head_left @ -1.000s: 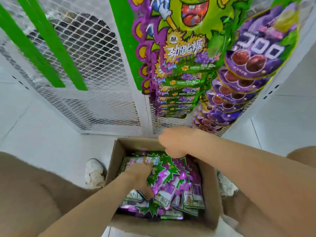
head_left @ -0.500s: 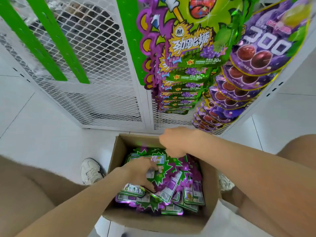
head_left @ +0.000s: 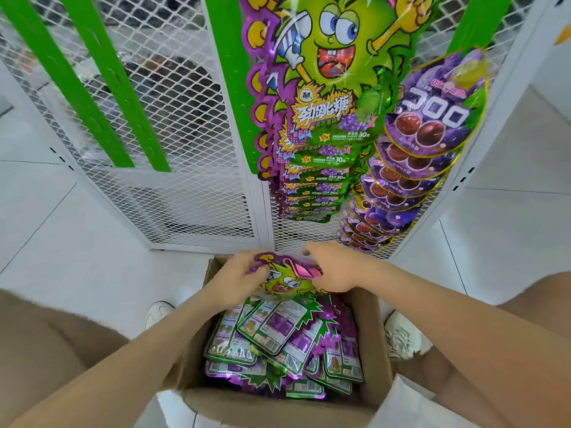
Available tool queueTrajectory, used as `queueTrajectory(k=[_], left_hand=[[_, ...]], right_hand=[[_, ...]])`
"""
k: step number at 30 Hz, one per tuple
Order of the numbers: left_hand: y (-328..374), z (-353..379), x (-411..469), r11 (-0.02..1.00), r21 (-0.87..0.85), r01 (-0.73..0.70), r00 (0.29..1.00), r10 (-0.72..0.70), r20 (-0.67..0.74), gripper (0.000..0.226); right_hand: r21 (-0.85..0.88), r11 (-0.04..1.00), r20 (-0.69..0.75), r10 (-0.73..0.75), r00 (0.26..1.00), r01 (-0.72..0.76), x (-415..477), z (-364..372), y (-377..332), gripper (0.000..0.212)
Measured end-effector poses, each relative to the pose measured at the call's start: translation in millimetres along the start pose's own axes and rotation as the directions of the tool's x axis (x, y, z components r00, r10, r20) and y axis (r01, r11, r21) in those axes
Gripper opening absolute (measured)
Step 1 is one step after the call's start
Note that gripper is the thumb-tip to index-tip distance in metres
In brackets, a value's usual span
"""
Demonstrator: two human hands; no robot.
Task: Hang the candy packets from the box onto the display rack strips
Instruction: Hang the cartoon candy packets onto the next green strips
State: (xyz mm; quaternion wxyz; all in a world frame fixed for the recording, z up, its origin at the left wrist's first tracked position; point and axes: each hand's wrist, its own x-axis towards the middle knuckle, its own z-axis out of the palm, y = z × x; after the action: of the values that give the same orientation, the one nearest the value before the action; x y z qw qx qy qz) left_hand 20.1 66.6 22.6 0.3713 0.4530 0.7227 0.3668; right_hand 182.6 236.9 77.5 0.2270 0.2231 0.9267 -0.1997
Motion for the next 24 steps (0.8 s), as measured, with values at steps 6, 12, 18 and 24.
queueTrajectory(k=[6,12,18,24], left_hand=[[63.4,-28.6,6.1,0.699,-0.712,0.070,0.882,-0.377,-0.283,0.008],[132.3,-61.3,17.3,0.991,-0.011,-0.131,0.688,0.083,-0.721,0.057],[254.9,-100.5,20.0,0.738,0.559,-0.378,0.486,0.672,-0.559,0.043],[353.2,-130.9,50.8,0.852,0.317,-0.417,0.640,0.523,-0.562,0.056]], right_hand=[[0.651,0.747,-0.424,0.209,0.882,0.136,-11.9,-46.6,-2.4,0.017],[0.285,0.948,-0.801,0.155,0.579,0.140,-49.5,-86.0,-35.5,0.035],[0.139,0.975,-0.969,0.096,0.229,0.176,-73.5,-166.5,-39.4,0.023],[0.202,0.925,-0.979,0.198,0.045,0.321,-90.9,-253.8,-36.6,0.020]])
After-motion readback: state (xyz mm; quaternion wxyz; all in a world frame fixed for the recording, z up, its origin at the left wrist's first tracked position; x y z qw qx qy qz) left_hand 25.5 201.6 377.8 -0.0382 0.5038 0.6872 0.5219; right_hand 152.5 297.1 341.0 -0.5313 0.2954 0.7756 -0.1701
